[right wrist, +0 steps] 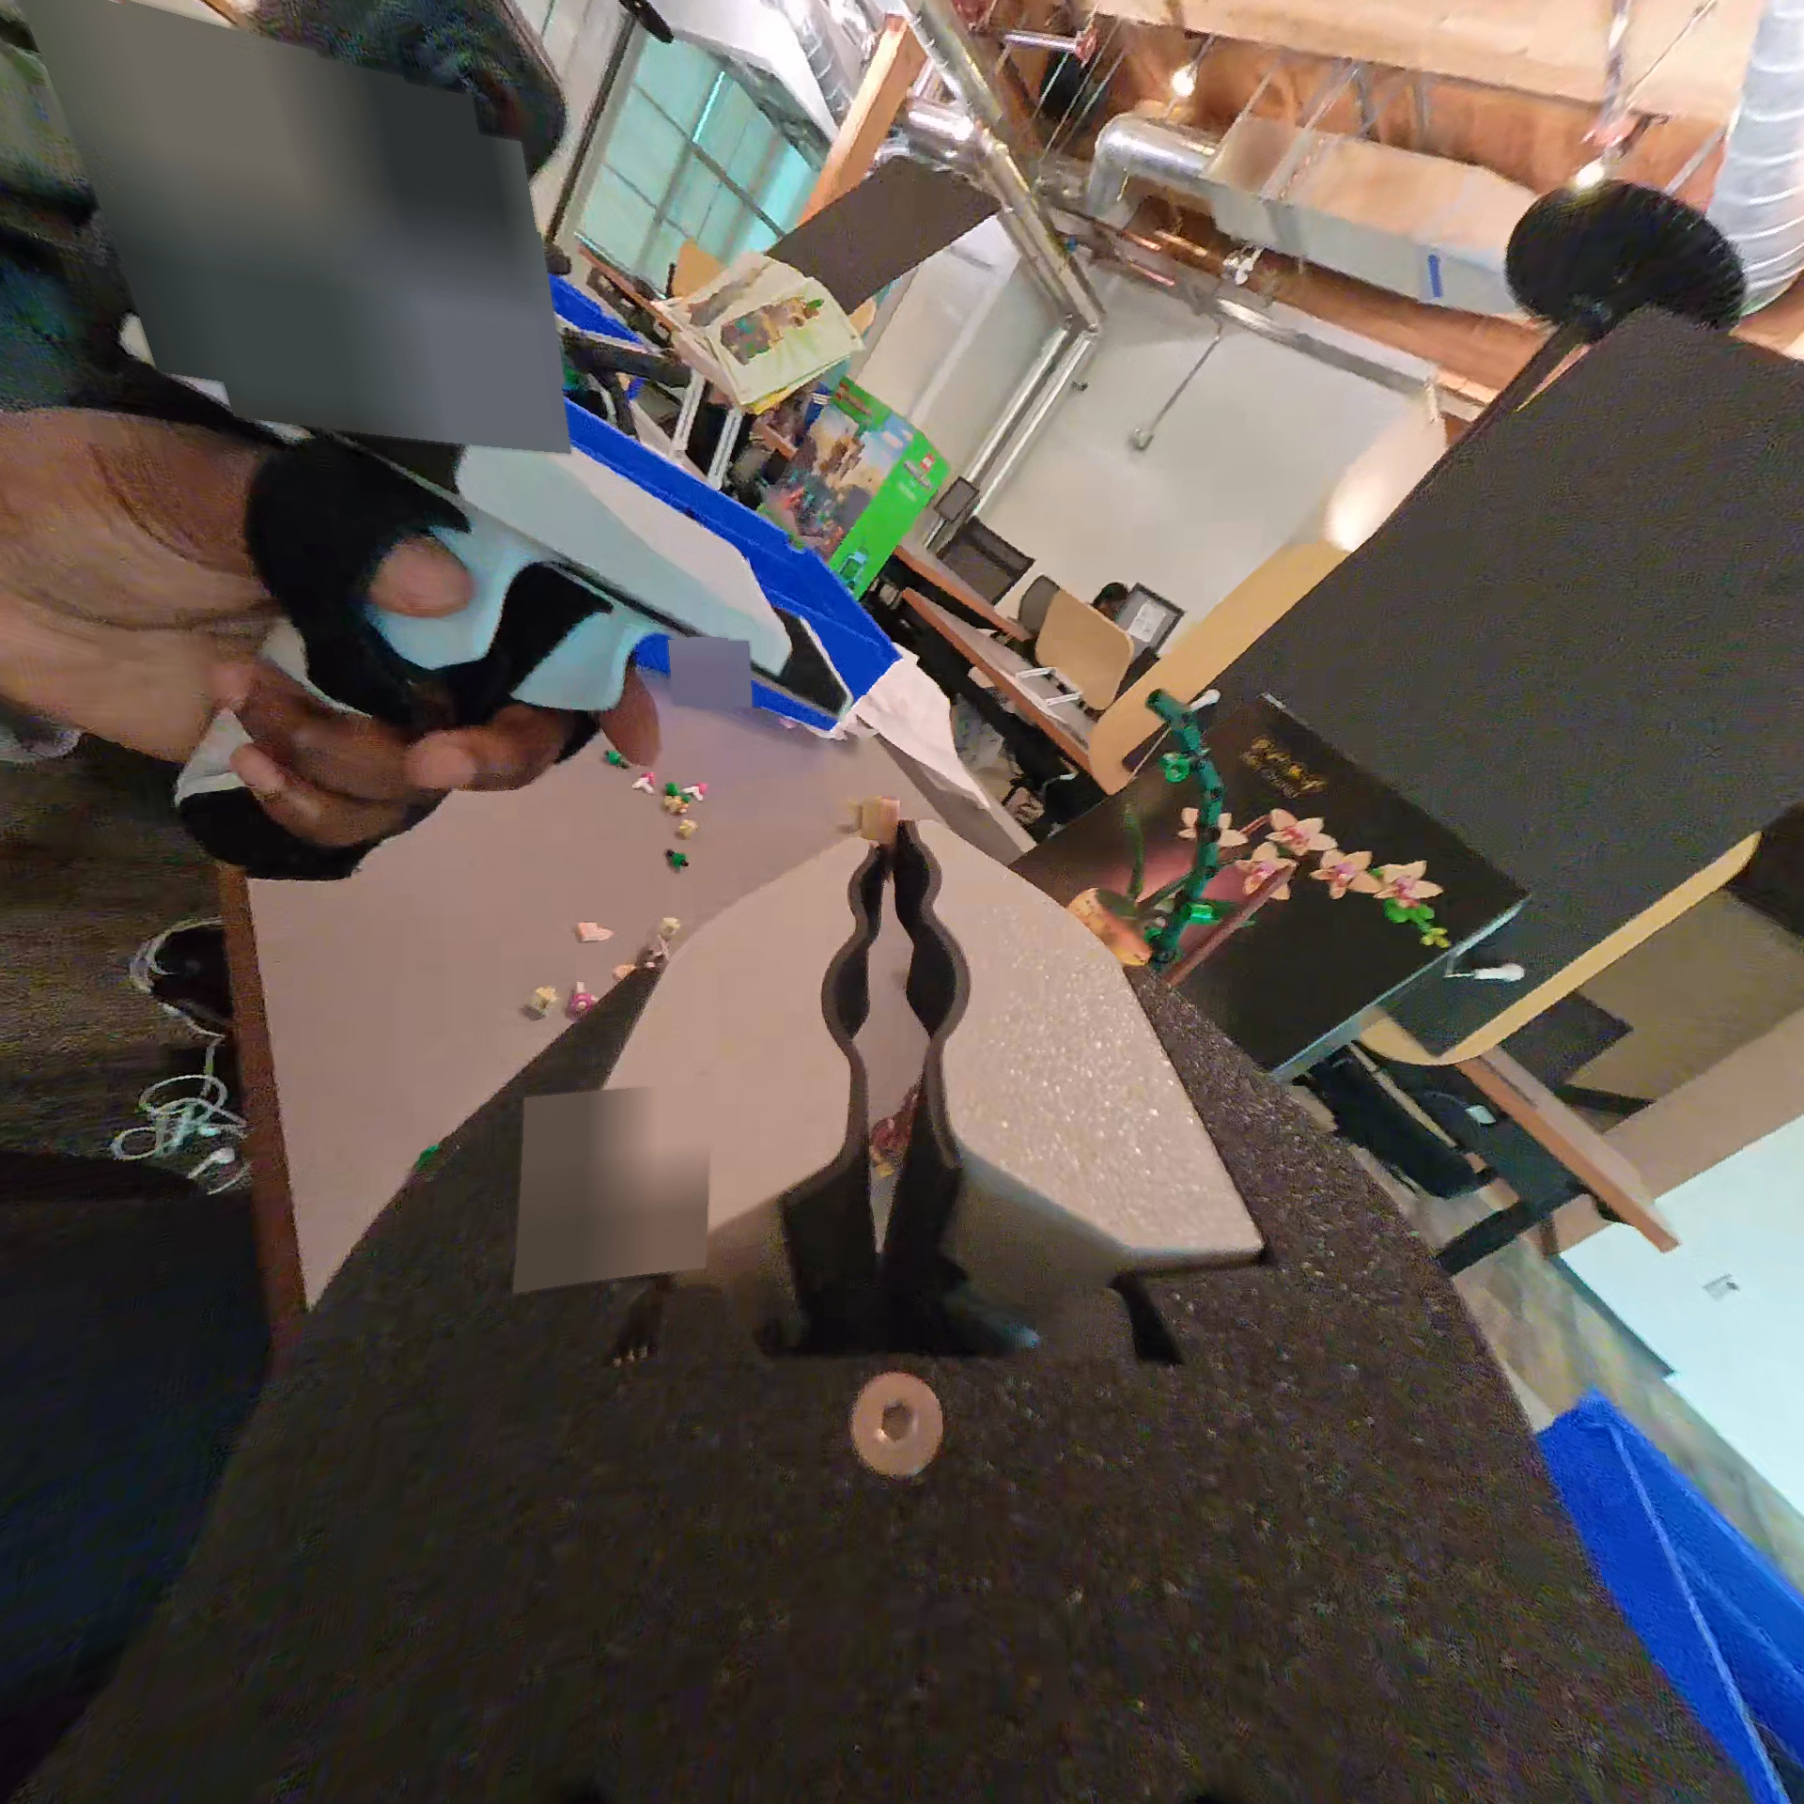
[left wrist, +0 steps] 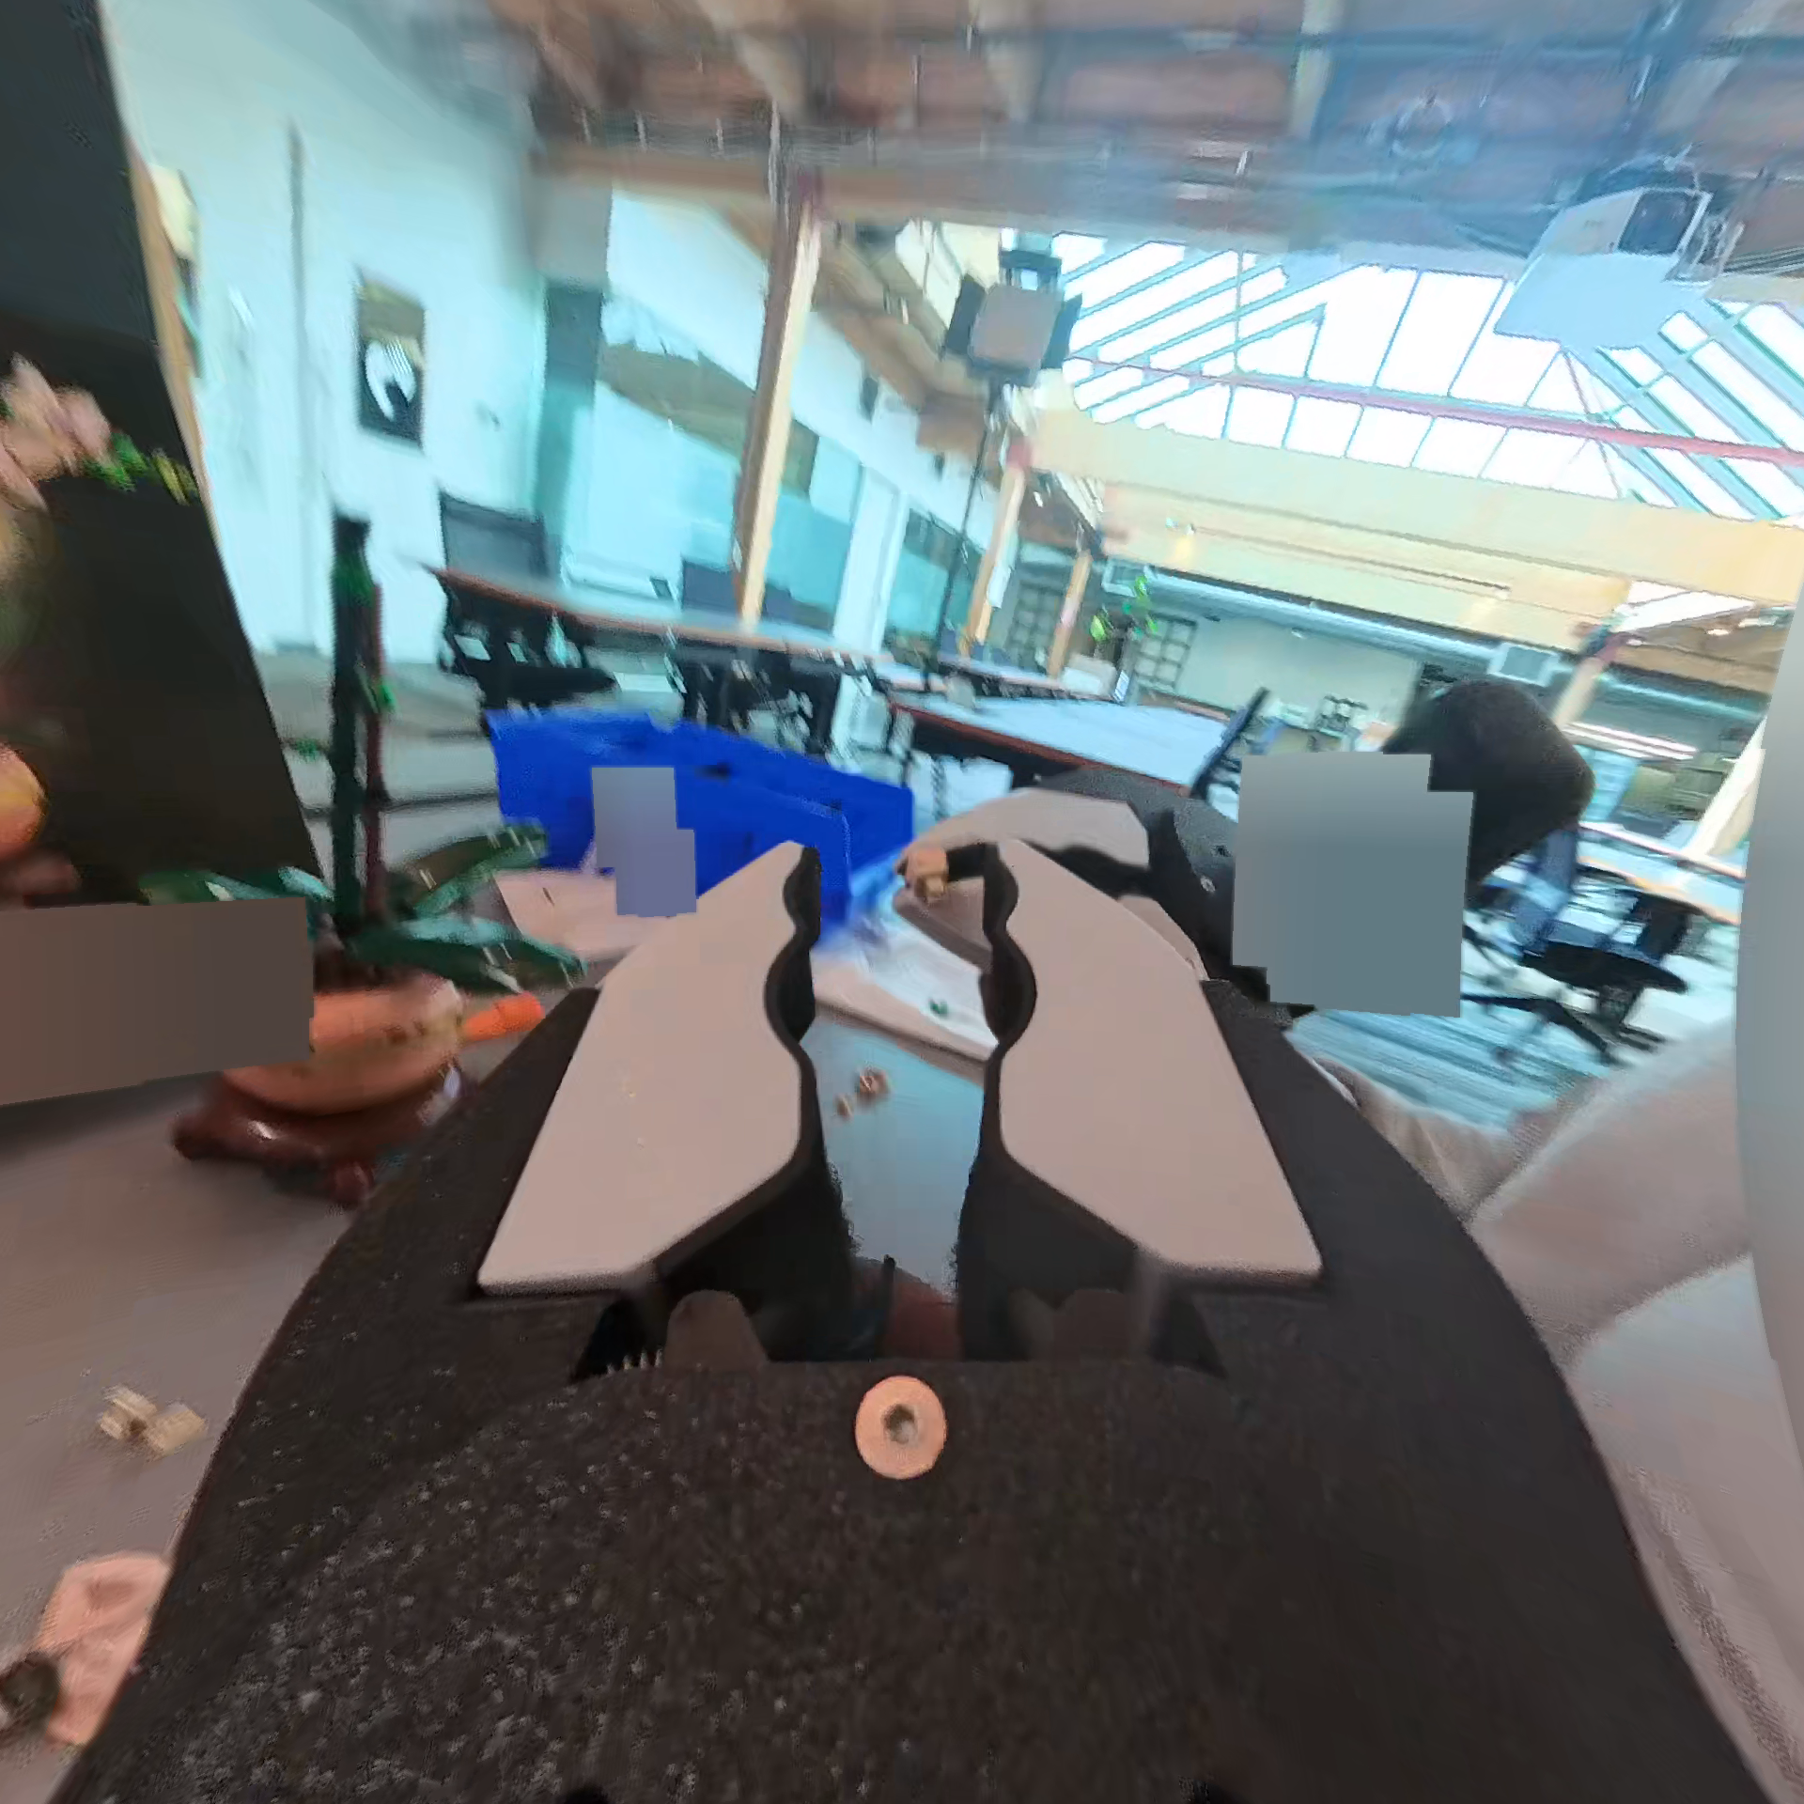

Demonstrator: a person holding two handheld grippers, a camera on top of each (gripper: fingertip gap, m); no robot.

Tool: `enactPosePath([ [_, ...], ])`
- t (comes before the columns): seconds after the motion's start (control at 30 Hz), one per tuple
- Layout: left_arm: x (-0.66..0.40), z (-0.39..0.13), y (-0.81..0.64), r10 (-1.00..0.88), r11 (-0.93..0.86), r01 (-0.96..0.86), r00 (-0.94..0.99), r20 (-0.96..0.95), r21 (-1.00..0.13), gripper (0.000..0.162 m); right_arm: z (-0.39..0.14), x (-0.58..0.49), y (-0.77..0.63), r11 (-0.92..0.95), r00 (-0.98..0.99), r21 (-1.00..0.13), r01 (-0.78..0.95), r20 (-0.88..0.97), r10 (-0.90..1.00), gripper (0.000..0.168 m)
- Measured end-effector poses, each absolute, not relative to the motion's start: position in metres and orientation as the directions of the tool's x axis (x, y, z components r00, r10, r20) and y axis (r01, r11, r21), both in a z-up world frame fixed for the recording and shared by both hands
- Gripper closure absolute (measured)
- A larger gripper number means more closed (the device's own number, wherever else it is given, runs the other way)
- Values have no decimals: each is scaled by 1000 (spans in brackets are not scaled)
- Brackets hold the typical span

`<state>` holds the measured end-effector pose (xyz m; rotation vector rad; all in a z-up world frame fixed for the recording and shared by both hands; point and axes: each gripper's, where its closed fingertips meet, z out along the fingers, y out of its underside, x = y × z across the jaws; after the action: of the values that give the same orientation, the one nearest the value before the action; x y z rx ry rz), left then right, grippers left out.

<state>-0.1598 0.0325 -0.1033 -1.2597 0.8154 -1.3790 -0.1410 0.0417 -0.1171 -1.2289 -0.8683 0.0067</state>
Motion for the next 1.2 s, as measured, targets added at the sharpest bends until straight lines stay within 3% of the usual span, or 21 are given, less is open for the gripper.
enactPosePath([
  [0.07,-165,-85,31,-977,-74,304,167,130,-950,135,-107,-141,40,410,692,-793,450,600,401,166],
  [0.17,-158,-82,39,-980,22,191,198,17,-981,129,-98,-145,50,421,685,-778,467,619,385,166],
  [0.27,-155,-92,45,-984,5,166,179,25,-986,126,-100,-142,68,399,691,-786,473,611,386,166],
  [0.4,-160,-125,69,-967,-34,174,244,77,-984,128,-133,-142,77,337,724,-875,348,479,496,166],
  [0.57,-155,-161,85,-962,-184,124,181,204,-975,154,-175,-138,90,231,735,-923,309,385,558,166],
  [0.67,-147,-164,96,-974,-126,76,179,138,-989,150,-181,-136,100,200,738,-939,280,344,581,166],
  [0.8,-130,-174,102,-983,-124,-45,145,117,-991,144,-177,-124,112,224,747,-911,346,412,522,166],
  [0.9,-120,-170,98,-988,-120,-40,100,116,-992,138,-169,-120,114,260,731,-873,413,488,476,166],
  [1.1,-115,-172,92,-974,-218,-7,62,217,-976,140,-171,-122,107,299,680,-774,559,634,369,166],
  [1.2,-118,-167,90,-968,-240,48,56,243,-970,150,-176,-129,101,322,646,-744,586,668,369,166],
])
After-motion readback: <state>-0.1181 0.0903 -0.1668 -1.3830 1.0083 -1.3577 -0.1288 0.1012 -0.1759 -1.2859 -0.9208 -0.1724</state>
